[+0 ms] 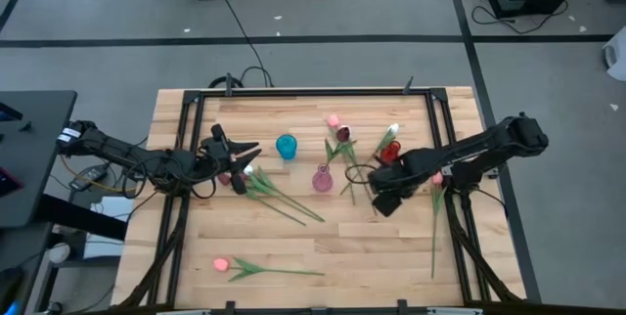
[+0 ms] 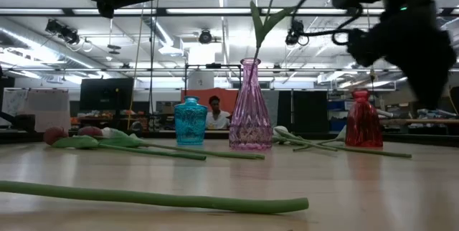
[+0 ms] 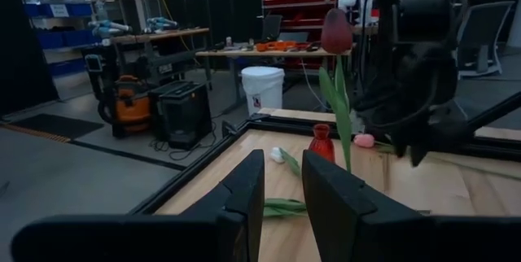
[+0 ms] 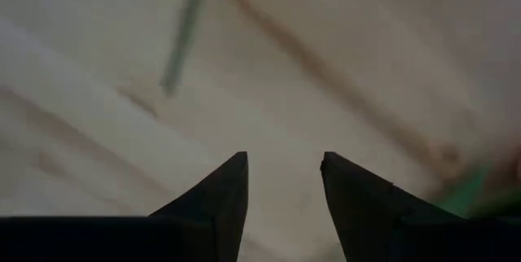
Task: Sort flowers into vase by color
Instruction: Put the middle pink tulip into the red vase
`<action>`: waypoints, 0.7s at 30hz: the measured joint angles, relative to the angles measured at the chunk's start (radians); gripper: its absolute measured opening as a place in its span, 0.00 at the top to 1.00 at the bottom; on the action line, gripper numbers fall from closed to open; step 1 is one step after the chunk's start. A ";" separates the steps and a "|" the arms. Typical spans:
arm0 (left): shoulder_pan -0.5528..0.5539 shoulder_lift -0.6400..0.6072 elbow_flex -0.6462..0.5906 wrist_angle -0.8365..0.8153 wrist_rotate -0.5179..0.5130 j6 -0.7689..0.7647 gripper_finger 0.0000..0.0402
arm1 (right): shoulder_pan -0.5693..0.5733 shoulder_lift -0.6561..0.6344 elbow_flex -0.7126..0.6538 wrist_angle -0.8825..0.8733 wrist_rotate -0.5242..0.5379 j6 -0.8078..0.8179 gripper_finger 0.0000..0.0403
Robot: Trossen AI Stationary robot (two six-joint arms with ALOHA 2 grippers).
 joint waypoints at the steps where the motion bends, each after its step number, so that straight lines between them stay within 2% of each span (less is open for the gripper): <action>1: 0.000 0.000 0.000 -0.001 0.000 0.003 0.77 | 0.014 -0.006 -0.011 -0.016 -0.036 0.032 0.58; 5: 0.000 0.000 0.000 -0.013 0.000 0.024 0.77 | 0.082 -0.034 -0.082 -0.010 -0.178 0.187 0.59; 10: 0.000 0.000 0.000 -0.035 0.000 0.049 0.77 | 0.170 -0.078 -0.172 0.063 -0.264 0.376 0.60; 16: 0.000 0.000 0.000 -0.057 0.000 0.051 0.77 | 0.232 -0.147 -0.262 0.150 -0.294 0.553 0.60; 21: 0.000 0.000 0.000 -0.064 0.000 0.051 0.77 | 0.243 -0.188 -0.317 0.180 -0.314 0.601 0.60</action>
